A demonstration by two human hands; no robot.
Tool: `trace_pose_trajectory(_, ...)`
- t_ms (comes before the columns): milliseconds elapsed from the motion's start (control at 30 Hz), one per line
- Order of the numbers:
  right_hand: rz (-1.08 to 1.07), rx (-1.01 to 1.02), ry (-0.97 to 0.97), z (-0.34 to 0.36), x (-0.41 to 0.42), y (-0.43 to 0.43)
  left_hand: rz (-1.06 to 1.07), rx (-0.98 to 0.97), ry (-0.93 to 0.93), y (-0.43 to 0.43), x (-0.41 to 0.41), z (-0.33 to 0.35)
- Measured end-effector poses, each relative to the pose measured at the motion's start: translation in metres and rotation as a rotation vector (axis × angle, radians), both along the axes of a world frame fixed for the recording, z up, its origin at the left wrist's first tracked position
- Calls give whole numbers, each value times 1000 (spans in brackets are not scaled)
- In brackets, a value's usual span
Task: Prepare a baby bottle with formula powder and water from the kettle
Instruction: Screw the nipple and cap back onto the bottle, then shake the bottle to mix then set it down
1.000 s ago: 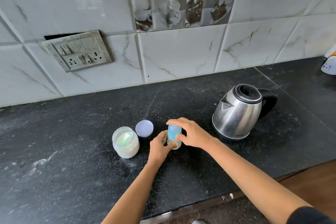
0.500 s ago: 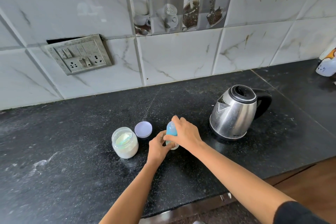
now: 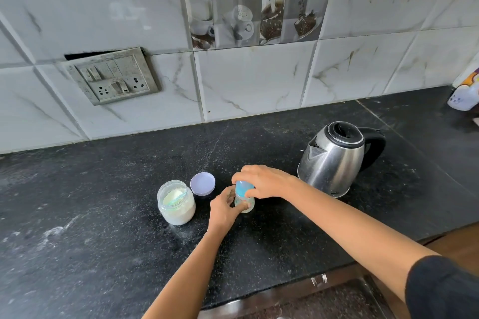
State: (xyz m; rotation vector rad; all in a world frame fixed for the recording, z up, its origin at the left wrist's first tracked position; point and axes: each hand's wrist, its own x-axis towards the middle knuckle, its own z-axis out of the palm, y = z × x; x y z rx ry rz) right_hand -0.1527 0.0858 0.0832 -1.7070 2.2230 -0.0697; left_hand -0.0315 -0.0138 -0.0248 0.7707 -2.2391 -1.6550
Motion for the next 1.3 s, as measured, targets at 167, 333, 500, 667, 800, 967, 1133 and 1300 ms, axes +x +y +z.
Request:
trace_pose_trajectory(167,-66,14,130,-5,10,-7,11,27,37,2,2,3)
trace_pose_trajectory(333,-273,-19,235,-11,25,-22,20,22,34,3,2,0)
trace_pose_trajectory(500,-435,37,200,-10,26,-27,-11,2,15,-2,0,4)
trace_pose_trajectory(667,-572,105,-414,9,-2,-10,-37,4,-18,-9,-5,7)
trace_pose_trajectory(800,-660,-310,-787,1,-20,22,-55,12,18,-12,-8,34)
trace_pose_trajectory(967,-642,-378,-1208,-33,1,42,-96,63,38,-7,-1,41)
trace_pose_trajectory(1133,-694,-524,-1335,-39,11,40,-93,118,50,-1,-3,46)
trace_pose_trajectory(1300,-817,-647,-1438,-42,21,33,28,143,113,9,8,52)
